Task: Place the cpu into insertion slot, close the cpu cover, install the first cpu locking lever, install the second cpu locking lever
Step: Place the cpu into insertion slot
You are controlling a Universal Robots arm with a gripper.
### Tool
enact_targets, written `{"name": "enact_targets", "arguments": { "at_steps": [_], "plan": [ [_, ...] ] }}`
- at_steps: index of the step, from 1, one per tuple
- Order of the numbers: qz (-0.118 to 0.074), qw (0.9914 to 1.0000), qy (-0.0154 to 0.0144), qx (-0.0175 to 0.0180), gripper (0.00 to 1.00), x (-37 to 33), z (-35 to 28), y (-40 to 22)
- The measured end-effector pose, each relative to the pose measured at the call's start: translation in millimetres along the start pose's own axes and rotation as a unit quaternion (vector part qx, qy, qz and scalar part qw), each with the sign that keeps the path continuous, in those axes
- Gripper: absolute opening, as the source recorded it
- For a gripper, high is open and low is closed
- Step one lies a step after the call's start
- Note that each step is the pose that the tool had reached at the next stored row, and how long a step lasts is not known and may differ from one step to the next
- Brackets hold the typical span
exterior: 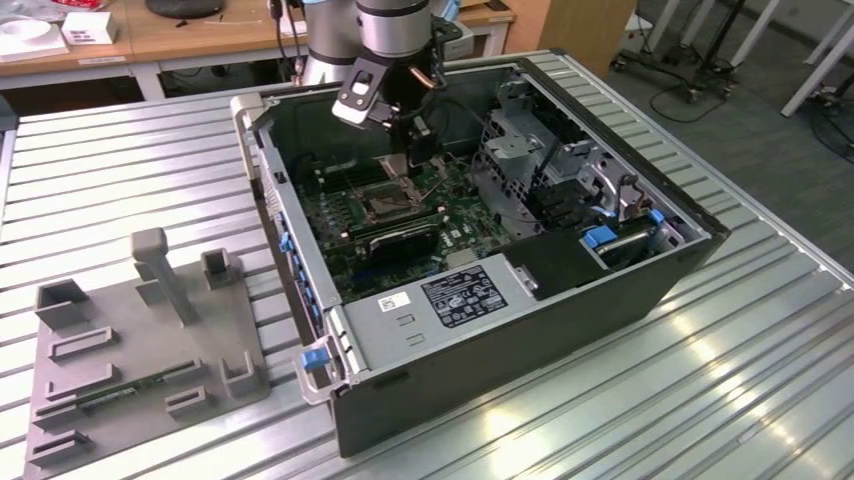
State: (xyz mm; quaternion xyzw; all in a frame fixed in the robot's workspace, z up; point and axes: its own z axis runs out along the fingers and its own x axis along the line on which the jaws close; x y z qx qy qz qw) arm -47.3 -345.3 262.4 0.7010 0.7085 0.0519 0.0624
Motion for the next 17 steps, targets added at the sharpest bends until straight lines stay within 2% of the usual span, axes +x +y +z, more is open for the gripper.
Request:
{"name": "enact_targets", "arguments": {
  "at_steps": [6,13,17],
  "plan": [
    [0.000,1.00000,0.0000,-0.0001,0.54,0.8,1.2,-2.2],
    [0.000,1.00000,0.0000,-0.0001,0.54,7.0,5.6,-6.5],
    [0.000,1.00000,-0.0001,0.0000,0.54,7.8,6.4,-8.1]
  ]
}}
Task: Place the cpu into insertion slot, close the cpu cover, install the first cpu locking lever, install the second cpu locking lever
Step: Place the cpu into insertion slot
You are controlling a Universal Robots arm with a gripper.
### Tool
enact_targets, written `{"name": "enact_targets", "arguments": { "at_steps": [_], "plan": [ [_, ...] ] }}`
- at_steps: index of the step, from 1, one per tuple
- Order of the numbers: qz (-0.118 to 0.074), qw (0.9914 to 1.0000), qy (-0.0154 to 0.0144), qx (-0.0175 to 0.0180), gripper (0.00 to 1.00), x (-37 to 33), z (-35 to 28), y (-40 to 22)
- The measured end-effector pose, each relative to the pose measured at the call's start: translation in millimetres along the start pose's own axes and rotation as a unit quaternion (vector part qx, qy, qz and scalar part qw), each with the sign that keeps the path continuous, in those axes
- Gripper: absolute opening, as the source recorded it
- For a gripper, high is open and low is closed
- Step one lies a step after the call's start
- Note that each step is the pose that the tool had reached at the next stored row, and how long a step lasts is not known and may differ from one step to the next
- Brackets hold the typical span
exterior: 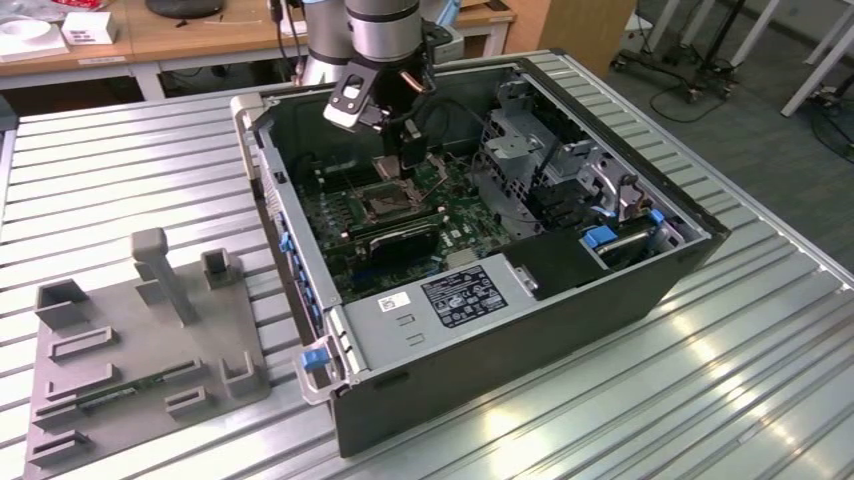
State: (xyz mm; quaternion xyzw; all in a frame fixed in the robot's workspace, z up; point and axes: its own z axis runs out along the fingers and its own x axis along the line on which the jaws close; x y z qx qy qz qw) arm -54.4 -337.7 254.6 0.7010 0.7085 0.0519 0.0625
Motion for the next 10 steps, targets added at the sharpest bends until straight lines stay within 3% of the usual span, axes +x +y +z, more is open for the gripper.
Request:
{"name": "enact_targets", "arguments": {
  "at_steps": [5,10],
  "plan": [
    [0.000,1.00000,0.0001,0.0000,0.54,0.1,0.3,-0.1],
    [0.000,0.99999,0.0009,0.0050,0.54,0.1,1.7,-0.3]
  ]
}}
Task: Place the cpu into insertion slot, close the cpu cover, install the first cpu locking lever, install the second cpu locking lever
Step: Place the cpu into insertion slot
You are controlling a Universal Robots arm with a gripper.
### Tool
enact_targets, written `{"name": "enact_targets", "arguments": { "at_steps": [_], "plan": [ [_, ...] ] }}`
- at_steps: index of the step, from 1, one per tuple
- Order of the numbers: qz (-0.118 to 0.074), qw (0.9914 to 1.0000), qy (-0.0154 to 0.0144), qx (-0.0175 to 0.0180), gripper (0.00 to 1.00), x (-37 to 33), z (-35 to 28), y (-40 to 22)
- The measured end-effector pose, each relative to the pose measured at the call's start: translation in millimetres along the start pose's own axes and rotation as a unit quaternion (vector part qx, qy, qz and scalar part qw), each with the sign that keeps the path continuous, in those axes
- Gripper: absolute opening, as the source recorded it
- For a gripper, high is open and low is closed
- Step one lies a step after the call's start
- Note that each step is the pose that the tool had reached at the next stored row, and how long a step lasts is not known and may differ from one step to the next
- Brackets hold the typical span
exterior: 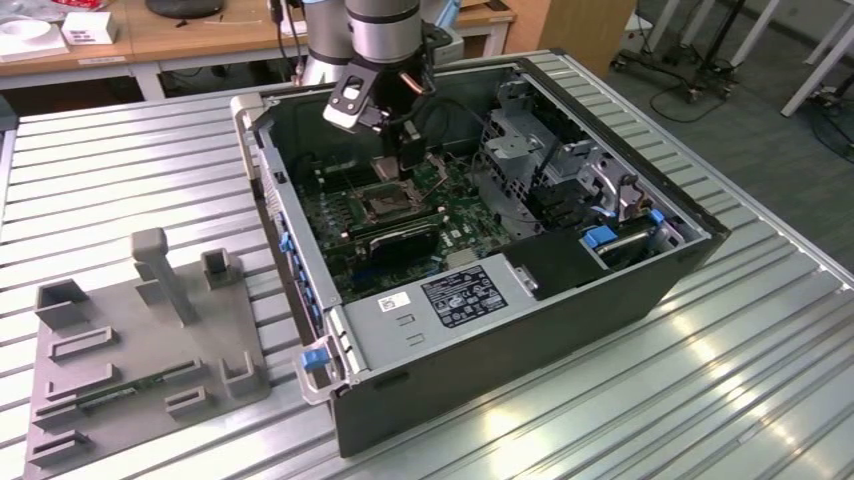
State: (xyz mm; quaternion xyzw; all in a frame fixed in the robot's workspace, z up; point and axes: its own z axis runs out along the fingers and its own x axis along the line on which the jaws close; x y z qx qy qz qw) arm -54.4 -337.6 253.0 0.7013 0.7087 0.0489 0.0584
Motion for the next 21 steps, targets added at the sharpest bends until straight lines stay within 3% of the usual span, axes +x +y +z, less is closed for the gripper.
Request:
{"name": "enact_targets", "arguments": {
  "at_steps": [2,6,8,15,21],
  "plan": [
    [0.000,0.99999,0.0006,0.0036,0.54,0.0,0.5,-0.1],
    [0.000,0.99987,0.0030,0.0161,0.54,0.0,1.5,-0.2],
    [0.000,0.99979,0.0037,0.0201,0.54,0.0,1.6,-0.3],
    [0.000,0.99976,0.0040,0.0216,0.54,0.1,3.3,-0.5],
    [-0.001,0.99976,0.0040,0.0217,0.54,0.2,13.0,-1.9]
  ]
}}
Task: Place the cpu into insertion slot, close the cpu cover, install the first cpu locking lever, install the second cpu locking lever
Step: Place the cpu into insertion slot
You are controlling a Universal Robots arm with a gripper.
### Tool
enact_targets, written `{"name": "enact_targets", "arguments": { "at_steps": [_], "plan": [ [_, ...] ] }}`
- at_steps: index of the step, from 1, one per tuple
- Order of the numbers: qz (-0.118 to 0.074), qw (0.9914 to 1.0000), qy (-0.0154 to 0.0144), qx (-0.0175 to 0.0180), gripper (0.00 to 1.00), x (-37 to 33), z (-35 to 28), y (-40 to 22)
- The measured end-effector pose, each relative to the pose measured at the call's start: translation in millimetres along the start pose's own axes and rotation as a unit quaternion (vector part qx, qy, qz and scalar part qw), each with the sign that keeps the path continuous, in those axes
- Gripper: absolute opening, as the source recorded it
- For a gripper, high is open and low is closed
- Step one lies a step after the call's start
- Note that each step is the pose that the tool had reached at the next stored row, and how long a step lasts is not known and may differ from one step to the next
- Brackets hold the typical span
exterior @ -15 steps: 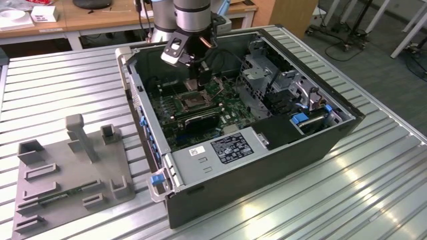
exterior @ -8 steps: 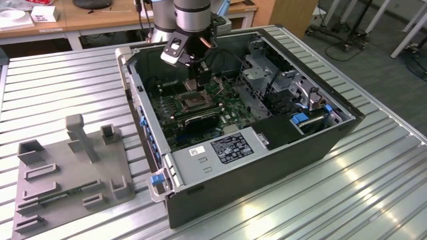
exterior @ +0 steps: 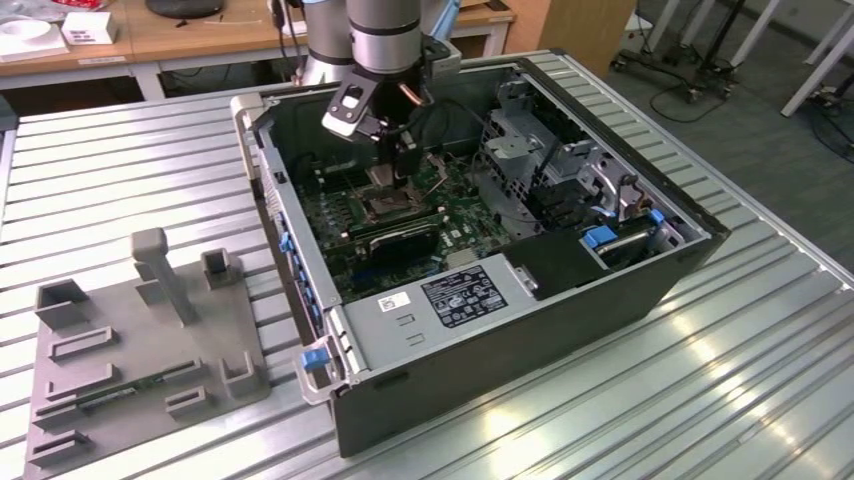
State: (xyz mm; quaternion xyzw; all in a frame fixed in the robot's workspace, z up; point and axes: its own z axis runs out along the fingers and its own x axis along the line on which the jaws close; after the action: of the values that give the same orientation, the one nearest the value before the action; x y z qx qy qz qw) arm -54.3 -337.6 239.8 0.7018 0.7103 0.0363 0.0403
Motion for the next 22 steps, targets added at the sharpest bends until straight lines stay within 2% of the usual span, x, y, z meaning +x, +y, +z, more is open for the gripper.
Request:
{"name": "enact_targets", "arguments": {
  "at_steps": [14,22],
  "plan": [
    [-0.004,0.99999,0.0005,0.0029,0.54,0.1,19.7,-1.6],
    [-0.004,0.99998,0.0005,0.0045,0.54,0.2,28.4,-2.5]
  ]
}}
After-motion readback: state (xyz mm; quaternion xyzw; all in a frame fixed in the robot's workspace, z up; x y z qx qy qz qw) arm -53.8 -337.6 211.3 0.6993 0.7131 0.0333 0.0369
